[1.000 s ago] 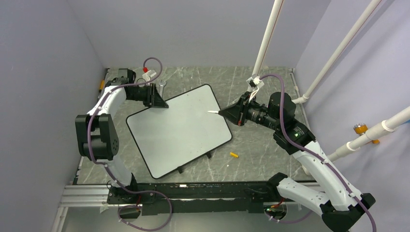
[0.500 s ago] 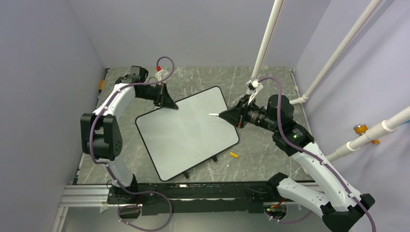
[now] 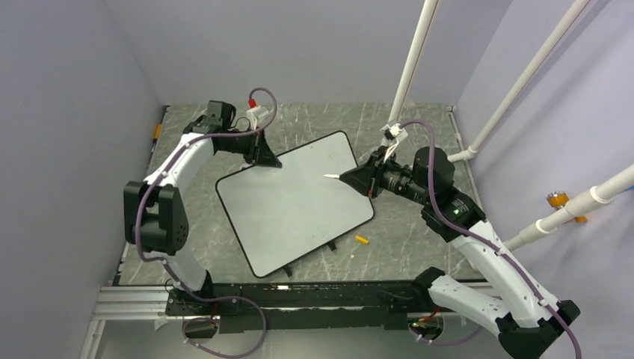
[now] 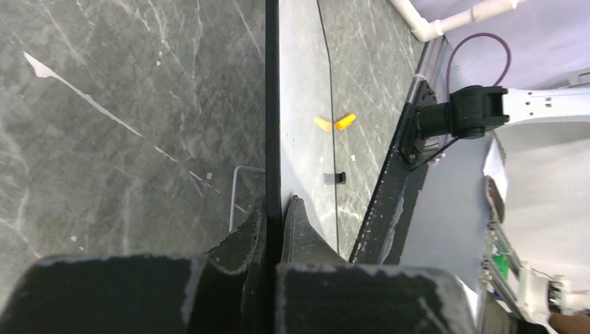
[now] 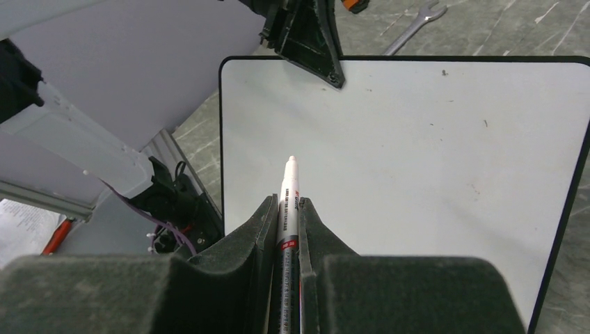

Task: Write a sentence on the whiteboard
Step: Move the whiteboard to the center of the board.

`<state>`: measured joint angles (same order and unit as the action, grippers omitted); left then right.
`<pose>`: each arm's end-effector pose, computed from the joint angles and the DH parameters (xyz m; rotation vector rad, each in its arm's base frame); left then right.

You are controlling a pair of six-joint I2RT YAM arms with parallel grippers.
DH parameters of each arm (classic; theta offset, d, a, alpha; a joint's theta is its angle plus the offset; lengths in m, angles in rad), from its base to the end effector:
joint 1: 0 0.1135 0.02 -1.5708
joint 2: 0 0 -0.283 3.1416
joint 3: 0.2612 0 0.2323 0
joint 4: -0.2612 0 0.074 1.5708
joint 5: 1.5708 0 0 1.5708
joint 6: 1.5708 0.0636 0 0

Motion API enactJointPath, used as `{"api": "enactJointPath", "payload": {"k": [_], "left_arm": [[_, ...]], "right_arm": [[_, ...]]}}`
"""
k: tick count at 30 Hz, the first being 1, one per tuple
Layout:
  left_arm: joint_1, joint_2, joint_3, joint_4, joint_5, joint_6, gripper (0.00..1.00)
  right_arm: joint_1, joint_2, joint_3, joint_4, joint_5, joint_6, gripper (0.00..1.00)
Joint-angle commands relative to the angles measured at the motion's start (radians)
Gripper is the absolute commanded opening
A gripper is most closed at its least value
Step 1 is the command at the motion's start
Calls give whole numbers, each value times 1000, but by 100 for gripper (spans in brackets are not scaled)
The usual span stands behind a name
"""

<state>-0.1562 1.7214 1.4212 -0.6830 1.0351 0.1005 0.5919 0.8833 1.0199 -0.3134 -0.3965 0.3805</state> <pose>0.3408 -0.1090 0.2956 0.6809 2.2094 -1.3158 0.1400 0.1237 0.3989 -0.4989 1.7867 1.0405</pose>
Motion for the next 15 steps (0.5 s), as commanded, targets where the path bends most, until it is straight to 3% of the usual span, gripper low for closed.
{"api": "enactJointPath", "payload": {"k": [1, 6, 15], "left_arm": [[-3, -141, -86, 258, -327, 180, 0], [-21, -271, -193, 352, -416, 210, 0], [-55, -319, -142, 198, -464, 326, 0]], "right_arm": [[4, -25, 14, 5, 29, -33, 0], [6, -17, 12, 5, 16, -41, 0], [4, -16, -10, 26, -38, -63, 0]]}}
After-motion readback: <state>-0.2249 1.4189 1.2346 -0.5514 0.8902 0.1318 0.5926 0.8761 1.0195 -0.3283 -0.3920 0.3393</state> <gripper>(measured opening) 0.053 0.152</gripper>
